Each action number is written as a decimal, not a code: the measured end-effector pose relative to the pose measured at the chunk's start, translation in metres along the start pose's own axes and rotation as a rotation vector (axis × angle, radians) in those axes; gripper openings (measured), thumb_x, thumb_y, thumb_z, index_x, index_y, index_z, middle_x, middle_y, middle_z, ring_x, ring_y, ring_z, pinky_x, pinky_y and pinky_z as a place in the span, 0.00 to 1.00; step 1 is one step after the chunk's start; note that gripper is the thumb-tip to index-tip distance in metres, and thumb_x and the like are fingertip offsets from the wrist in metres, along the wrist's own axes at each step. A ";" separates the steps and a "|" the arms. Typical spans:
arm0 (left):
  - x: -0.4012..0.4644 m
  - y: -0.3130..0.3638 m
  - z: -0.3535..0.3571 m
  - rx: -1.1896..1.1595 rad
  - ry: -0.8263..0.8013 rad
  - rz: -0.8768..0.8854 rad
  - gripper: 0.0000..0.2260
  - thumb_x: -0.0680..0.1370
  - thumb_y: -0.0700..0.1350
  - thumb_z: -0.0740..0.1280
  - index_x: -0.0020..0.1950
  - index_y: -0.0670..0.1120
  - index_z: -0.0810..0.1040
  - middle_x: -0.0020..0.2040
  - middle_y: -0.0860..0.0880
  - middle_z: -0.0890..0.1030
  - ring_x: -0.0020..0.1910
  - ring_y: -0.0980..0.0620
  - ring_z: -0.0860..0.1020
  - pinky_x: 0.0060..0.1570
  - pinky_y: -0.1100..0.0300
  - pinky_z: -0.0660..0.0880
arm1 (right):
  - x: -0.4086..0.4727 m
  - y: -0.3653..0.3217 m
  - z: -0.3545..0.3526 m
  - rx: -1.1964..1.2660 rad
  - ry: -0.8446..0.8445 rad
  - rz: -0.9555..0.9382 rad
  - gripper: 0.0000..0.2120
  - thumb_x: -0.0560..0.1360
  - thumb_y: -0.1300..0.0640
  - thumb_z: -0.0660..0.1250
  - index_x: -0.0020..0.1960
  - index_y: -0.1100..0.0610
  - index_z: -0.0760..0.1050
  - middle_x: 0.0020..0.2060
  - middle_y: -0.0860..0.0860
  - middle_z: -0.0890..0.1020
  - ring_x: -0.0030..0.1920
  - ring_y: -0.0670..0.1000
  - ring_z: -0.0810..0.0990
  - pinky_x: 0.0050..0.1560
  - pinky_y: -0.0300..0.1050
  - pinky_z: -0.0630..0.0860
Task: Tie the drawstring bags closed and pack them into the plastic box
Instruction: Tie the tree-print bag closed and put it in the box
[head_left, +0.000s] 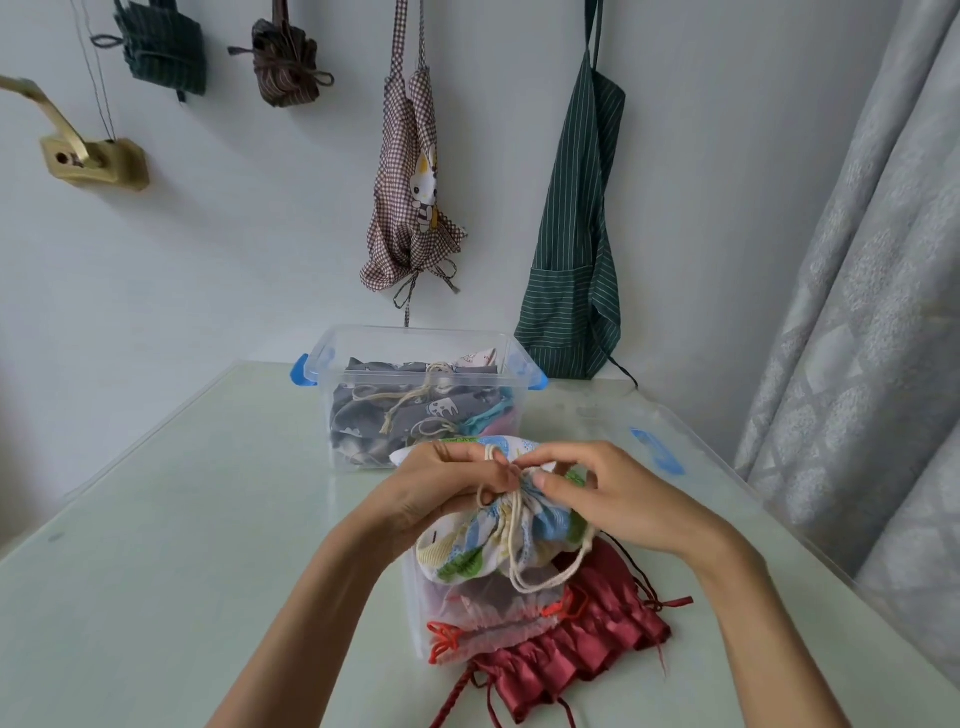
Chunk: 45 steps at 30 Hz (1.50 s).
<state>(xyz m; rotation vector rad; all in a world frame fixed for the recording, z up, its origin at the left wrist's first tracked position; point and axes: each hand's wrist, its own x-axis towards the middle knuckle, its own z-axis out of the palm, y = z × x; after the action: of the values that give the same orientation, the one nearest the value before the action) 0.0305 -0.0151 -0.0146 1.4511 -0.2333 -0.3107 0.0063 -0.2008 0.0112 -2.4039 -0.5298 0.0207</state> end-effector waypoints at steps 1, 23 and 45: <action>0.000 0.000 0.000 0.021 0.014 0.020 0.05 0.69 0.30 0.70 0.36 0.39 0.81 0.31 0.46 0.78 0.28 0.57 0.74 0.37 0.70 0.76 | 0.000 0.001 0.001 0.022 -0.001 0.004 0.10 0.78 0.52 0.63 0.58 0.46 0.79 0.43 0.40 0.79 0.38 0.33 0.75 0.39 0.26 0.68; 0.005 -0.015 0.000 0.302 0.309 0.481 0.04 0.67 0.36 0.76 0.39 0.44 0.85 0.37 0.46 0.85 0.37 0.46 0.85 0.42 0.52 0.82 | 0.016 0.006 0.023 0.640 0.012 0.211 0.07 0.74 0.59 0.69 0.49 0.51 0.82 0.49 0.46 0.85 0.51 0.37 0.80 0.53 0.27 0.70; 0.010 -0.013 -0.012 0.123 0.105 0.211 0.12 0.78 0.47 0.65 0.50 0.38 0.79 0.37 0.54 0.81 0.37 0.61 0.77 0.41 0.68 0.71 | 0.014 0.024 0.005 0.122 0.689 0.193 0.09 0.71 0.61 0.70 0.49 0.50 0.77 0.43 0.46 0.83 0.37 0.48 0.82 0.43 0.49 0.79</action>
<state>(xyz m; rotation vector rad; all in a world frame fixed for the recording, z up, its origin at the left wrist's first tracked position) 0.0435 -0.0086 -0.0288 1.5439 -0.3216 -0.0494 0.0273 -0.2085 -0.0058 -2.1481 0.0248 -0.6451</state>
